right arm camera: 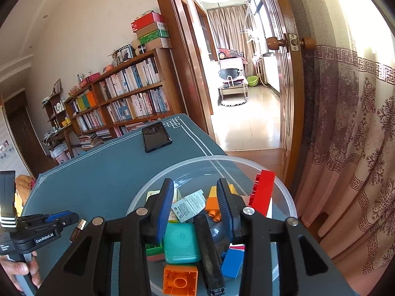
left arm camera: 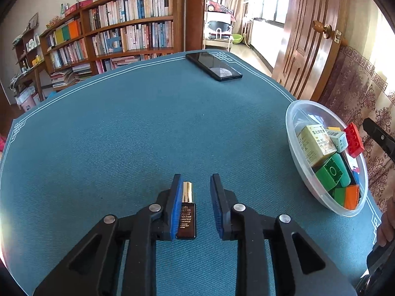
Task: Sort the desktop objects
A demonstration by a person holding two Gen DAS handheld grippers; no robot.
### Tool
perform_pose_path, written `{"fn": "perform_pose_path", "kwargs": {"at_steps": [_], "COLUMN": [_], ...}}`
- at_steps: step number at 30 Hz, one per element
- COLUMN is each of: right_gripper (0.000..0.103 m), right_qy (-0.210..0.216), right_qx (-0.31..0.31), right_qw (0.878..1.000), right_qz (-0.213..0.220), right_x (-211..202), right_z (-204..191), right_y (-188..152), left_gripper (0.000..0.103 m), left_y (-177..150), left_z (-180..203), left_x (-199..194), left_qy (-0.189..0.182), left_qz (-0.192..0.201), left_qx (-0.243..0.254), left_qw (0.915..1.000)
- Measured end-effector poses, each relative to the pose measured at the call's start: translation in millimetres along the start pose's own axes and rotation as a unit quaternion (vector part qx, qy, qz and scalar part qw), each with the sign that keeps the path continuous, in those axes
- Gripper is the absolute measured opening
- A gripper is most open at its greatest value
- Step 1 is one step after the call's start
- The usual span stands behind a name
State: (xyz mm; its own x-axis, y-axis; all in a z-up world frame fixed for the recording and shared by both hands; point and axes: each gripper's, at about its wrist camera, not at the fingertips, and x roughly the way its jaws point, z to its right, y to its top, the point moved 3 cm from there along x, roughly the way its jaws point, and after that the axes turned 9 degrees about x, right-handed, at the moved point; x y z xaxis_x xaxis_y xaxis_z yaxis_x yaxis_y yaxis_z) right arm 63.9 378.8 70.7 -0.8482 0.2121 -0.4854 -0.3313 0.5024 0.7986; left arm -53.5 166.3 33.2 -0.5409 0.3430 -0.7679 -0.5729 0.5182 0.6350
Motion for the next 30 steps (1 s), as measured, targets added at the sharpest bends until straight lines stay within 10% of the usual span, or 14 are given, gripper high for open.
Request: {"fn": "perform_pose_path", "kwargs": {"at_steps": [9,14,30], "right_gripper": [0.058,0.058,0.058], "right_qy": [-0.002,-0.006,-0.019], "right_qx": [0.001,0.003,0.030], "right_qw": [1.000,1.000,0.999], "right_qz": [-0.004,0.002,0.024], "right_x": [3,1,-9], "right_z": [0,2,19], "right_y": [-2,-1,18], "left_gripper": [0.051,0.021,0.021], "left_y": [-22,-22,15], "left_z": [11,9,78], "left_x": [23,26,-8], "left_qy": [0.028,0.004,-0.084], "left_qz": [-0.037,-0.028,0.047], "left_qx": [0.063,0.051,0.054], "left_qw": [0.9969,0.9983,0.9939]}}
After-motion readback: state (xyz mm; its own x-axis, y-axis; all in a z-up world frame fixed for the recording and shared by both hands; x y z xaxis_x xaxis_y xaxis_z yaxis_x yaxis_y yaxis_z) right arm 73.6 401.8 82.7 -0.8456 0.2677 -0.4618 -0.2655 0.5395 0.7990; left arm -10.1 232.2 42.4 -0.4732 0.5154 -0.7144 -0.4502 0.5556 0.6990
